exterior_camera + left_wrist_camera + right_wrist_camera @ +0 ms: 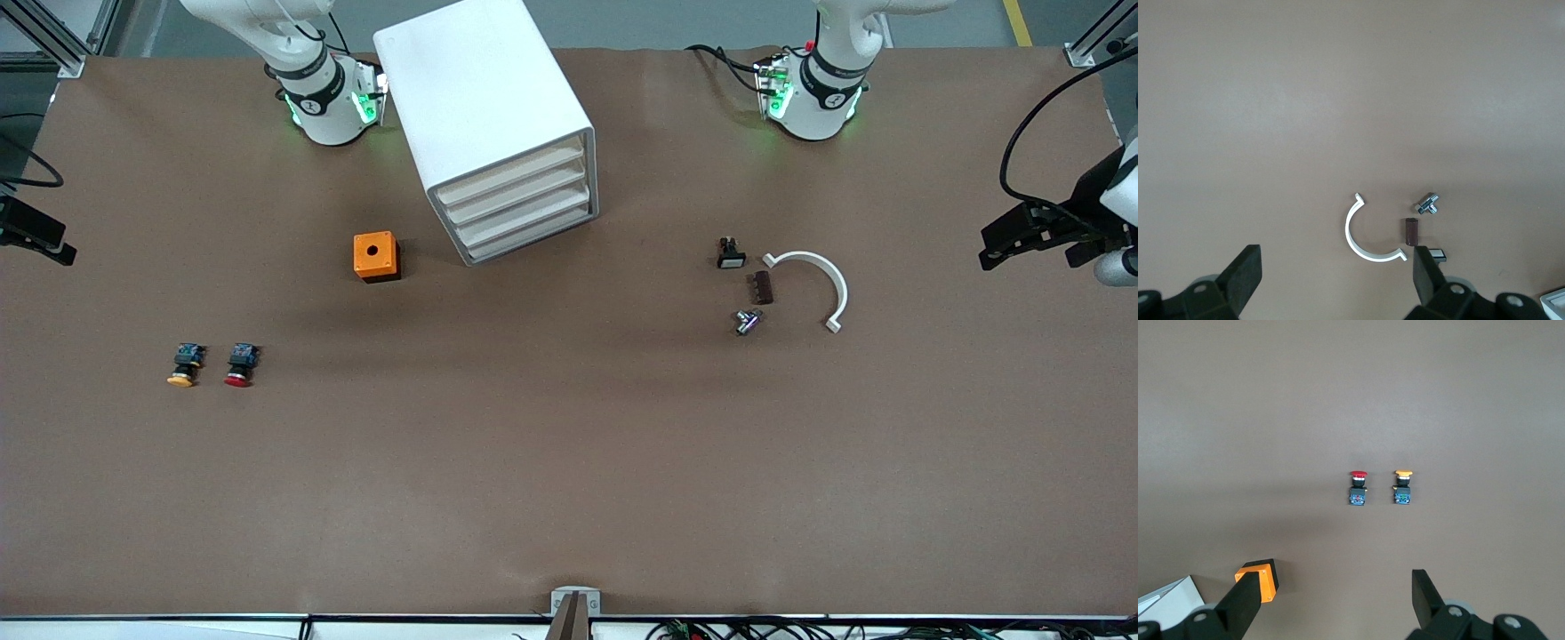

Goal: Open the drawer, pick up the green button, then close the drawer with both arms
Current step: 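Reach the left gripper toward the white cabinet's drawer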

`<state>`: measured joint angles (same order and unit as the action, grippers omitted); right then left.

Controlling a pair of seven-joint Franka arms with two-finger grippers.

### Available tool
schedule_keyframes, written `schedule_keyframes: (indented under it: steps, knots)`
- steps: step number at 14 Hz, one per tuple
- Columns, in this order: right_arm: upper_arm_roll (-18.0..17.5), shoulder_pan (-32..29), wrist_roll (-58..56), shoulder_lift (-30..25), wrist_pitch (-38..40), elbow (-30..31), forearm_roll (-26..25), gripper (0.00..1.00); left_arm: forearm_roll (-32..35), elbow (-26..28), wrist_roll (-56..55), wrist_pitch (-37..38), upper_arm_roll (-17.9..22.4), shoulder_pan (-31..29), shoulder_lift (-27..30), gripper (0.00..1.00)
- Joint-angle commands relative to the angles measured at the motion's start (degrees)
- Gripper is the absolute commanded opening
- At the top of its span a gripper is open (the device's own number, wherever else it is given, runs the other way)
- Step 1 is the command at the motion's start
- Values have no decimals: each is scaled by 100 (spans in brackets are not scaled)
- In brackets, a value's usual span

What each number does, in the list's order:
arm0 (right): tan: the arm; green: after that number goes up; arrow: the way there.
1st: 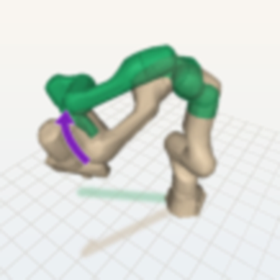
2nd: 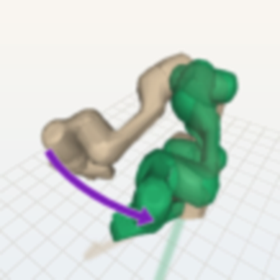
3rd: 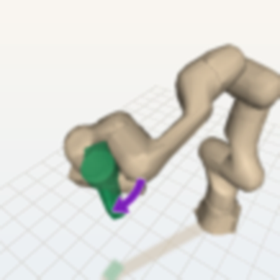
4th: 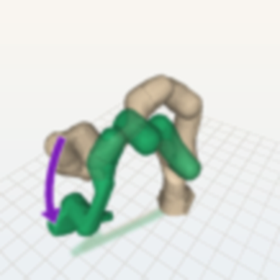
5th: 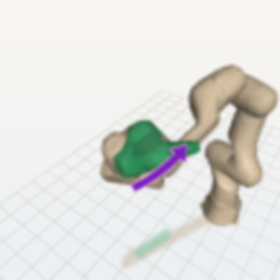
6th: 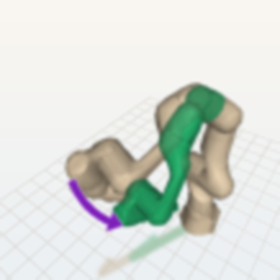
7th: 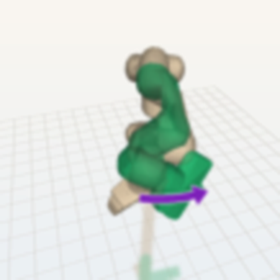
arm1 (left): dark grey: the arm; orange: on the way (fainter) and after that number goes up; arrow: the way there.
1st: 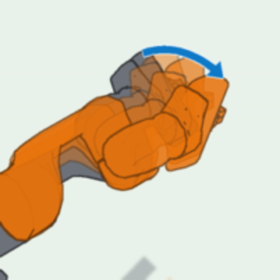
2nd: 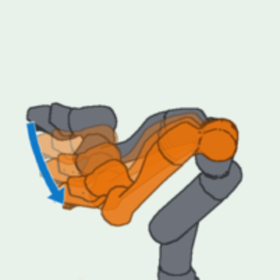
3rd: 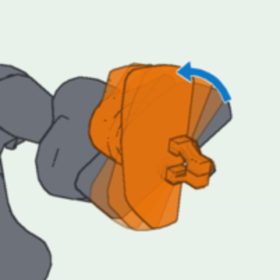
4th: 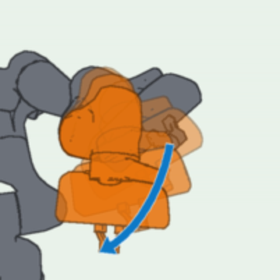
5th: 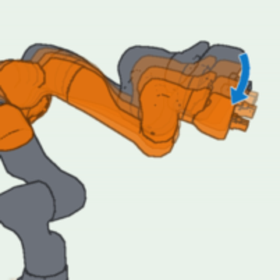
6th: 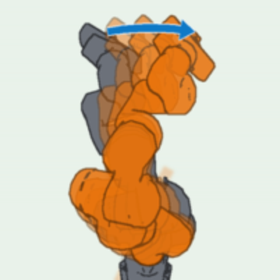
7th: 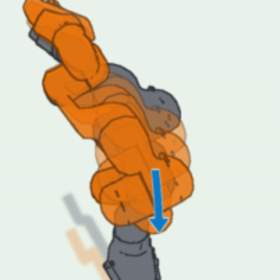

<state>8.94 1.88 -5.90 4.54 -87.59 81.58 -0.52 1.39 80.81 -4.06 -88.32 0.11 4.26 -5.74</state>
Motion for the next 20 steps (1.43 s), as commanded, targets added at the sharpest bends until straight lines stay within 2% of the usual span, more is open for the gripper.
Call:
schedule_keyframes:
  steps: [1,6,8,12,15,20]
  knots:
    - [3,-30,-16,65,102,-160,61,100,28,58,45,34,-37,-13,82,100]
    - [-6,-21,-16,73,102,-187,70,100,-77,128,36,77,-81,-22,21,100]
    - [-6,-21,-16,73,102,-187,70,100,-322,190,37,349,-72,13,-242,100]
    - [3,-30,-16,73,93,-187,61,100,-946,374,98,350,-133,101,-603,100]
    - [11,-39,-7,73,93,-187,52,100,-1236,550,230,333,-475,118,-910,100]
    - [3,-30,-7,73,93,-187,61,100,-2387,568,642,289,-897,136,-1788,100]
